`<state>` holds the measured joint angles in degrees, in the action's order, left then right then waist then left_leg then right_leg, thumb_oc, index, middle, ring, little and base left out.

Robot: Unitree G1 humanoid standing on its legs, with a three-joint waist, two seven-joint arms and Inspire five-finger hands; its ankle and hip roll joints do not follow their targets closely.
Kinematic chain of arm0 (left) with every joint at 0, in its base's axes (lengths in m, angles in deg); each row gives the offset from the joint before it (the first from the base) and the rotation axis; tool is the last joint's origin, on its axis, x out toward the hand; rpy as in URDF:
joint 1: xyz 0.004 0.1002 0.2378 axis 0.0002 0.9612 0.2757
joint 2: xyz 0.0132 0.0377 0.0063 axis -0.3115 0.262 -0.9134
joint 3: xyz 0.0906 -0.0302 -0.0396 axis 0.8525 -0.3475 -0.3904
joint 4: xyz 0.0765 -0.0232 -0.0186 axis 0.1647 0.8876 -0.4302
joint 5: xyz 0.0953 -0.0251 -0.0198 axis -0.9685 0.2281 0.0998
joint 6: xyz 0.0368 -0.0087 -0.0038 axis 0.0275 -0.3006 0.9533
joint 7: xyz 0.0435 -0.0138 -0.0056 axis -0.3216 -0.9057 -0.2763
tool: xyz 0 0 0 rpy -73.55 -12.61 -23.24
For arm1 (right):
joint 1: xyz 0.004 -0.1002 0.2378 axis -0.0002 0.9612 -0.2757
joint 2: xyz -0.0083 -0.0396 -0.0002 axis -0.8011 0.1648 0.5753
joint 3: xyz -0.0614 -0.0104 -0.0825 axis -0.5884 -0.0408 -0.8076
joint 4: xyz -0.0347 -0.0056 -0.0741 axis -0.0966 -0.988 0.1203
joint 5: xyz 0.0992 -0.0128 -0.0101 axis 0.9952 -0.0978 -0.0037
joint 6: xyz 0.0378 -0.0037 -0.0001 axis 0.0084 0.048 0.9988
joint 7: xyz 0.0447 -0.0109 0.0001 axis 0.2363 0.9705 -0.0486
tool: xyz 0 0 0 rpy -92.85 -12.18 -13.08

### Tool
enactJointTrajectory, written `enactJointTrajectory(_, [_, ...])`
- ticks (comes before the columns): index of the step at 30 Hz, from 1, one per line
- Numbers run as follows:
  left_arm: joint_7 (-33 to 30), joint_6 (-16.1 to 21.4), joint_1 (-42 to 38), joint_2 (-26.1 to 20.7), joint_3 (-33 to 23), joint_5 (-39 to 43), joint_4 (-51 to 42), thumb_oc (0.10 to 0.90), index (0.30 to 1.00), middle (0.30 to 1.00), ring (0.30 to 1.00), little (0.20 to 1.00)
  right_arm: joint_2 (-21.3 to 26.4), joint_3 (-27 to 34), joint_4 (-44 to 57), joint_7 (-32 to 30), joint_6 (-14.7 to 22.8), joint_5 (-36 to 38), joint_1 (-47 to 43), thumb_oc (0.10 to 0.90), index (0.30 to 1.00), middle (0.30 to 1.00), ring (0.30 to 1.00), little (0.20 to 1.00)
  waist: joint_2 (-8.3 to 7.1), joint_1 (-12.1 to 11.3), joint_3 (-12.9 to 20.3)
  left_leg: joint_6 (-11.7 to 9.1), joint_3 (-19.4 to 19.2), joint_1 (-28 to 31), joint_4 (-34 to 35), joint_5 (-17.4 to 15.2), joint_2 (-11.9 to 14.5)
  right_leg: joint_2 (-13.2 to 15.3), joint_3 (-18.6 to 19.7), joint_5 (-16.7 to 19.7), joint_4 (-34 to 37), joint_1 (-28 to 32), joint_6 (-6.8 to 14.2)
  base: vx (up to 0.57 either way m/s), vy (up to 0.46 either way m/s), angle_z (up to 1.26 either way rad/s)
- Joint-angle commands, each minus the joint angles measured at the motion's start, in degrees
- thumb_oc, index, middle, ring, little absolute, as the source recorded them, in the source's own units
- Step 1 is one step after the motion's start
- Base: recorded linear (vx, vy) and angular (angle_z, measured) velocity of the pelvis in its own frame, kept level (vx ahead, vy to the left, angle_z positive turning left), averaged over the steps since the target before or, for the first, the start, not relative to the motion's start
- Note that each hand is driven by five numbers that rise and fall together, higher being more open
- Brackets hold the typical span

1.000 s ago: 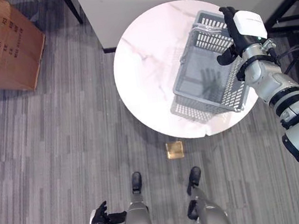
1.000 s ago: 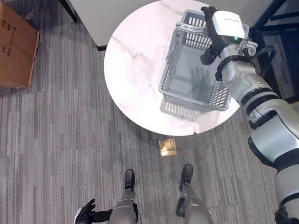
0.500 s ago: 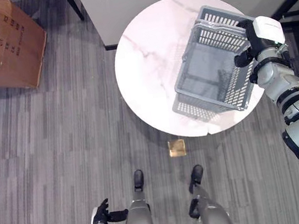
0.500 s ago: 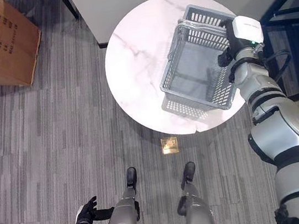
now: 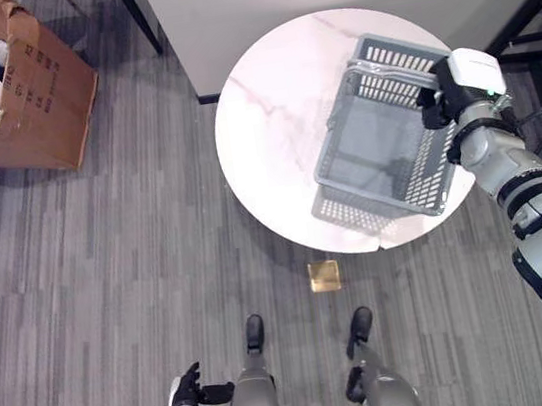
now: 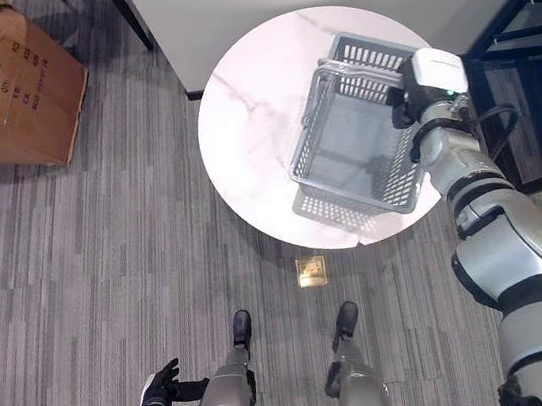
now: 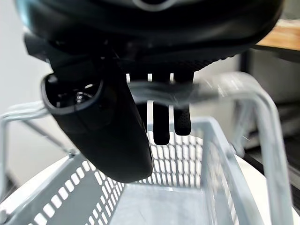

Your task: Get the vegetables into the basket

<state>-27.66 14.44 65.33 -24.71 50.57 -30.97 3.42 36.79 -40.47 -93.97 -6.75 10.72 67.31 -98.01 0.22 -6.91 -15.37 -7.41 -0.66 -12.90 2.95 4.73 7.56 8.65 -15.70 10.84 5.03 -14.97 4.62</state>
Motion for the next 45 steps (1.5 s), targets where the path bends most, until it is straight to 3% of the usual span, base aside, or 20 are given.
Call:
enactJointTrajectory(1, [0.3, -0.45, 1.47, -1.25, -0.13, -1.79, 2.97, 0.9, 1.0, 1.0, 1.0, 1.0, 4.83, 2.1, 15.41, -2.69, 3.78, -4.0, 0.55, 0.4, 0.3, 0.3, 0.3, 0.3, -4.43, 0.83, 2.14, -0.02, 1.76, 0.58, 0.44, 0.57, 0.46, 6.18, 3.27, 1.29, -0.03, 2.66, 7.18, 0.04, 0.04, -0.05])
enactJointTrajectory(4, [0.8, -1.58, 2.91, -1.31, -3.18, -4.16, 4.02, 0.9, 1.0, 1.0, 1.0, 1.0, 8.04, 9.93, 30.35, -0.43, 6.42, -1.28, 11.5, 0.4, 0.3, 0.3, 0.3, 0.3, -5.15, 2.11, 3.56, 0.33, 0.75, 3.35, -0.37, -1.07, 0.39, 6.58, 3.4, 0.55, -0.42, 5.11, 7.21, 0.08, 0.059, -0.17])
enactJointTrajectory(5, [1.24, -2.03, 3.78, -1.29, -5.32, -6.29, 4.21, 0.9, 1.0, 1.0, 1.0, 1.0, 8.9, 16.22, 37.64, 1.88, 8.53, 1.25, 21.44, 0.4, 0.3, 0.3, 0.3, 0.3, -5.48, 3.08, 4.71, 0.65, -0.05, 5.4, -1.91, -2.82, 0.34, 7.0, 3.31, -0.25, -1.12, 7.15, 7.37, 0.07, 0.059, -0.19])
enactJointTrajectory(9, [2.75, -2.35, 5.31, -1.85, -6.96, -8.22, 4.14, 0.9, 1.0, 1.0, 1.0, 1.0, 11.02, 21.36, 42.38, 4.69, 9.66, 1.81, 29.71, 0.4, 0.3, 0.3, 0.3, 0.3, -5.97, 3.56, 5.64, 0.95, -0.85, 7.65, -3.95, -4.73, 0.24, 7.55, 3.36, -1.03, -2.2, 9.42, 7.6, 0.06, 0.055, -0.12])
enactJointTrajectory(15, [4.02, -2.64, 6.49, -2.79, -8.45, -13.25, 4.93, 0.9, 1.0, 1.0, 1.0, 1.0, 14.5, 29.36, 49.85, 8.41, 11.24, -0.18, 43.7, 0.4, 0.3, 0.3, 0.3, 0.3, -6.97, 6.37, 7.02, 1.9, -3.93, 11.41, -7.86, -8.82, -1.15, 9.06, 5.61, -0.54, -4.06, 11.29, 8.71, 0.01, 0.121, -0.2])
enactJointTrajectory(17, [4.06, -2.11, 5.88, -3.17, -7.91, -15.16, 4.76, 0.9, 1.0, 1.0, 1.0, 1.0, 15.13, 32.1, 52.31, 8.49, 11.53, -1.49, 47.58, 0.4, 0.3, 0.3, 0.3, 0.3, -7.5, 8.21, 6.74, 2.82, -5.36, 11.36, -8.38, -9.46, -2.43, 10.03, 7.77, 3.86, -4.7, 9.68, 9.75, -0.2, 0.187, -0.22])
enactJointTrajectory(18, [3.98, -1.66, 5.44, -3.49, -7.82, -15.87, 4.7, 0.9, 1.0, 1.0, 1.0, 1.0, 14.58, 32.52, 53.51, 8.43, 11.84, -1.72, 48.38, 0.4, 0.3, 0.3, 0.3, 0.3, -7.46, 9.69, 6.12, 3.45, -7.04, 10.77, -8.13, -9.35, -3.38, 10.65, 9.81, 9.93, -4.05, 6.45, 10.38, -0.35, 0.206, -0.64])
enactJointTrajectory(19, [3.72, -1.63, 5.0, -3.75, -8.07, -15.93, 4.57, 0.9, 1.0, 1.0, 1.0, 1.0, 14.43, 32.64, 53.94, 8.13, 11.64, -2.39, 48.74, 0.4, 0.3, 0.3, 0.3, 0.3, -7.33, 9.95, 5.91, 3.65, -8.27, 9.93, -7.99, -8.95, -3.52, 10.94, 10.46, 12.77, -3.17, 4.21, 10.38, -0.39, 0.181, -0.9])
enactJointTrajectory(20, [3.74, -1.59, 4.59, -4.21, -8.21, -16.36, 4.32, 0.9, 1.0, 1.0, 1.0, 1.0, 14.31, 32.68, 54.59, 7.97, 11.49, -3.25, 48.99, 0.4, 0.3, 0.3, 0.3, 0.3, -6.8, 10.33, 5.51, 3.7, -9.6, 9.13, -8.01, -8.54, -3.05, 11.11, 9.8, 12.99, -2.57, 2.89, 10.38, -0.3, 0.124, -1.13])
enactJointTrajectory(21, [3.59, -1.53, 4.51, -4.56, -8.25, -16.4, 3.86, 0.9, 1.0, 1.0, 1.0, 1.0, 14.27, 32.29, 54.46, 7.79, 11.24, -3.79, 48.84, 0.4, 0.3, 0.3, 0.3, 0.3, -6.17, 10.14, 5.06, 3.82, -10.5, 8.6, -8.26, -8.17, -2.4, 11.4, 8.32, 11.82, -2.6, 2.33, 10.38, -0.36, 0.17, -1.09])
enactJointTrajectory(23, [3.66, -1.98, 5.62, -5.48, -9.01, -17.02, 2.23, 0.9, 1.0, 1.0, 1.0, 1.0, 14.78, 30.66, 55.22, 8.06, 11.41, -5.27, 47.88, 0.4, 0.3, 0.3, 0.3, 0.3, -4.59, 7.98, 4.75, 4.26, -16.86, 8.37, -7.43, -6.69, -0.2, 13.17, -1.63, 3.94, -8.69, 5.2, 9.36, -0.37, 0.198, -1.79])
enactJointTrajectory(24, [3.66, -1.99, 5.62, -5.48, -9.02, -17.03, 2.23, 0.9, 1.0, 1.0, 1.0, 1.0, 14.77, 30.64, 55.21, 8.05, 11.41, -5.27, 47.86, 0.4, 0.3, 0.3, 0.3, 0.3, -4.6, 7.97, 4.73, 4.26, -16.88, 8.39, -7.42, -6.68, -0.21, 13.17, -1.61, 3.93, -8.7, 5.2, 9.36, -0.17, 0.111, -1.79])
enactJointTrajectory(25, [3.81, -1.97, 6.08, -5.79, -9.45, -16.92, 1.71, 0.9, 1.0, 1.0, 1.0, 1.0, 14.93, 29.83, 55.38, 8.33, 11.42, -5.87, 47.27, 0.4, 0.3, 0.3, 0.3, 0.3, -4.06, 6.93, 5.19, 4.04, -18.25, 8.88, -7.49, -7.49, 0.5, 13.43, -3.58, 1.42, -11.37, 6.94, 9.64, -0.11, 0.052, -1.09])
enactJointTrajectory(27, [4.04, -1.87, 7.62, -5.81, -9.87, -16.56, 1.18, 0.9, 1.0, 1.0, 1.0, 1.0, 14.83, 28.38, 56.18, 8.53, 11.58, -5.89, 45.66, 0.4, 0.3, 0.3, 0.3, 0.3, -4.32, 5.45, 6.19, 4.12, -22.57, 8.94, -7.74, -7.25, 0.68, 13.73, -6.89, -0.38, -13.6, 9.89, 9.47, -0.15, 0.006, -1.29])
enactJointTrajectory(30, [4.31, -1.9, 8.15, -5.34, -10.1, -16.2, 1.32, 0.9, 1.0, 1.0, 1.0, 1.0, 14.31, 27.67, 56.93, 8.42, 11.7, -5.53, 44.47, 0.4, 0.3, 0.3, 0.3, 0.3, -5.09, 5.03, 7.38, 3.32, -26.21, 8.97, -8.57, -6.87, 1.49, 12.86, -8.04, -0.43, -9.86, 12.42, 9.65, -0.05, -0.098, -1.2])
enactJointTrajectory(34, [4.08, -2.1, 7.73, -4.33, -10.45, -16.43, 1.85, 0.9, 1.0, 1.0, 1.0, 1.0, 14.88, 28.68, 56.63, 7.74, 11.31, -6.31, 45.42, 0.4, 0.3, 0.3, 0.3, 0.3, -4.78, 5.66, 8.05, 1.75, -29.11, 9.28, -9.61, -5.59, 3.91, 11.72, -9.75, -1.5, -7.1, 12.84, 9.45, 0.01, -0.188, -0.52])
enactJointTrajectory(40, [3.97, -1.86, 6.99, -2.85, -9.33, -16.63, 1.28, 0.9, 1.0, 1.0, 1.0, 1.0, 17.07, 34.81, 57.89, 6.64, 11.11, -6.38, 51.42, 0.4, 0.3, 0.3, 0.3, 0.3, -2.94, 7.81, 7.46, -0.36, -29.04, 10.08, -9.06, -2.87, 7.05, 9.14, -8.99, -5.01, -8.23, 12.34, 7.91, 0.02, -0.198, -0.15])
enactJointTrajectory(41, [3.98, -1.7, 6.85, -2.52, -9.17, -16.31, 0.88, 0.9, 1.0, 1.0, 1.0, 1.0, 17.69, 37.48, 57.66, 6.07, 11.02, -6.29, 54.05, 0.4, 0.3, 0.3, 0.3, 0.3, -2.03, 8.94, 7.14, -1.21, -28.75, 10.2, -8.81, -1.65, 8.09, 8.0, -8.17, -6.45, -8.98, 11.91, 7.18, 0.02, -0.3, -0.06])
enactJointTrajectory(45, [3.9, -1.15, 6.31, -2.54, -8.87, -14.84, -1.12, 0.9, 1.0, 1.0, 1.0, 1.0, 19.7, 42.34, 56.18, 5.03, 10.55, -6.64, 58.55, 0.4, 0.3, 0.3, 0.3, 0.3, -0.8, 10.16, 5.96, -3.58, -26.75, 9.77, -11.69, 0.76, 11.64, 4.67, -6.11, -9.4, -9.93, 11.34, 5.02, 0.03, -0.257, -0.12])
